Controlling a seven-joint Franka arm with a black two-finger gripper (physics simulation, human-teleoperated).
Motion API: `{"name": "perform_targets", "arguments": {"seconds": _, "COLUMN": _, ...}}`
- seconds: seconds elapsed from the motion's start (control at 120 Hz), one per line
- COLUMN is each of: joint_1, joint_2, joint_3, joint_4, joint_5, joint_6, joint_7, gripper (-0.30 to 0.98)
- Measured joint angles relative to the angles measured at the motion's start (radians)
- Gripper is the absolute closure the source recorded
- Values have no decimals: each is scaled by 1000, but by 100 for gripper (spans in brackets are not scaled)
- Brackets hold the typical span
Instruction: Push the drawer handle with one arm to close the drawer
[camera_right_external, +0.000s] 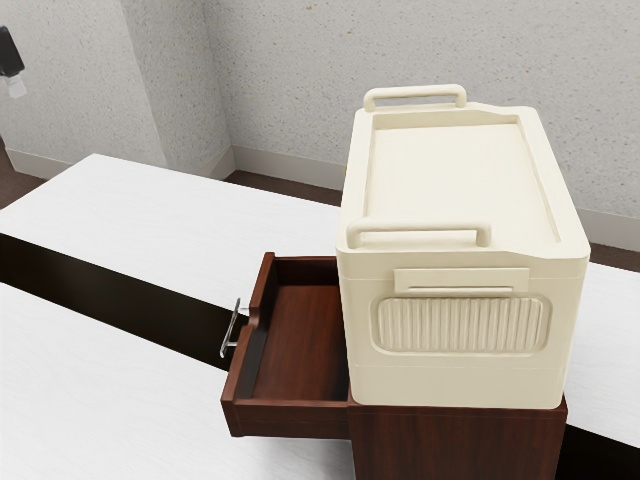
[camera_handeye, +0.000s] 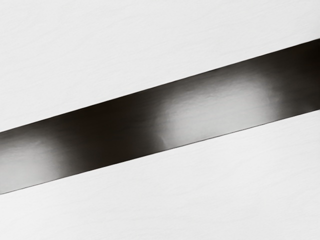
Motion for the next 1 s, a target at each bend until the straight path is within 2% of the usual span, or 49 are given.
{"name": "perform_targets", "arguments": {"seconds": 0.167, "joint_1": 4, "joint_2": 2, "joint_3": 0, "joint_4": 0, "joint_5": 1, "joint_6": 2, "joint_7": 2, "gripper": 5}}
{"name": "perform_targets", "arguments": {"seconds": 0.342, "joint_1": -16, "joint_2": 1, "joint_3": 0, "joint_4": 5, "joint_5": 14, "joint_6": 5, "joint_7": 18, "gripper": 47}}
{"name": "perform_targets", "arguments": {"seconds": 0.483, "joint_1": -91, "joint_2": -10, "joint_3": -2, "joint_4": -28, "joint_5": 24, "joint_6": 6, "joint_7": 32, "gripper": 65}}
{"name": "perform_targets", "arguments": {"seconds": 0.617, "joint_1": -141, "joint_2": -101, "joint_3": -54, "joint_4": -180, "joint_5": 39, "joint_6": 10, "joint_7": 44, "gripper": 72}}
{"name": "perform_targets", "arguments": {"seconds": 0.683, "joint_1": -130, "joint_2": -160, "joint_3": -80, "joint_4": -279, "joint_5": 53, "joint_6": 24, "joint_7": 49, "gripper": 74}}
{"name": "perform_targets", "arguments": {"seconds": 0.808, "joint_1": -64, "joint_2": -248, "joint_3": -207, "joint_4": -479, "joint_5": 78, "joint_6": 73, "joint_7": 57, "gripper": 77}}
{"name": "perform_targets", "arguments": {"seconds": 1.0, "joint_1": -64, "joint_2": -280, "joint_3": -261, "joint_4": -723, "joint_5": 109, "joint_6": 186, "joint_7": 68, "gripper": 78}}
